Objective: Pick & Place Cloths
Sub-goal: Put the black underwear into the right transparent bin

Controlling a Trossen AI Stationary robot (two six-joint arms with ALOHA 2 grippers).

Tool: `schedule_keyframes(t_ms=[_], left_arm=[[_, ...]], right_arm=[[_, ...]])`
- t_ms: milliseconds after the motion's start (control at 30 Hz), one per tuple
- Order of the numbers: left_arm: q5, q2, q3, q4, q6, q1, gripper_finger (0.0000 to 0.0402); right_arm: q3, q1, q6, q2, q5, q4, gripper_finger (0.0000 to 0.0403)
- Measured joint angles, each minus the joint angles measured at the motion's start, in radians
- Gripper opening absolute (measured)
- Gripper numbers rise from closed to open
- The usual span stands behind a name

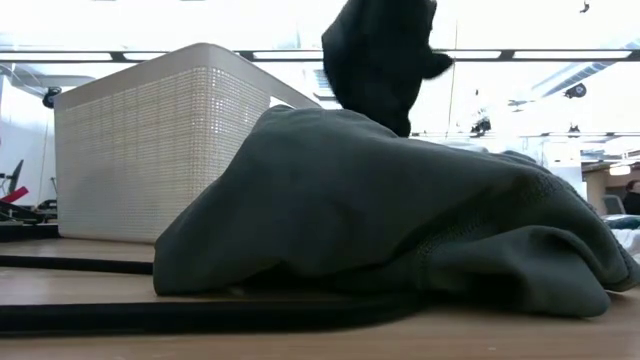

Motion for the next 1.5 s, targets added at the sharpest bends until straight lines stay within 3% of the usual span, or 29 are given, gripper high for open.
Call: schedule_keyframes(t_ms=[233,467,667,900,1033,1333,1500], left_arm=[[0.0,0.003,0.0,-0.002,-0.005,0.0,0.025],[0.002,0.009,0.0,-0.002,-0.023,-0.001,0.025],[0.002,0.019,0.0,-0.004,-0.03,-0.002,0.025],[0.002,0.031,0.0,-0.003,-0.031,-0.002,0.025],[0.003,0.039,0.0,-0.003,-0.038,-0.002,0.025],[0.006,0.044,0.0,-0.001,-0.076,-0.007,0.025],[0.005,0.044,0.0,-0.002,-0.082,-0.011,0.025]], right_arm=[[0.195,-0.018,-0.132,-0.001,0.215,-0.049,0.0008],[0.287,-0.079,-0.237,0.0,0.39,-0.093,0.0008],[0.285,-0.181,-0.227,0.0,0.388,-0.216,0.0008],[0.213,-0.277,-0.104,0.02,0.326,-0.429,0.0008],[0.123,-0.3,-0.101,0.033,0.2,-0.421,0.0008],[-0.16,-0.366,-0.097,0.039,0.152,-0.408,0.0008],[-0.33,-0.412,-0.098,0.039,0.042,-0.308,0.0008]])
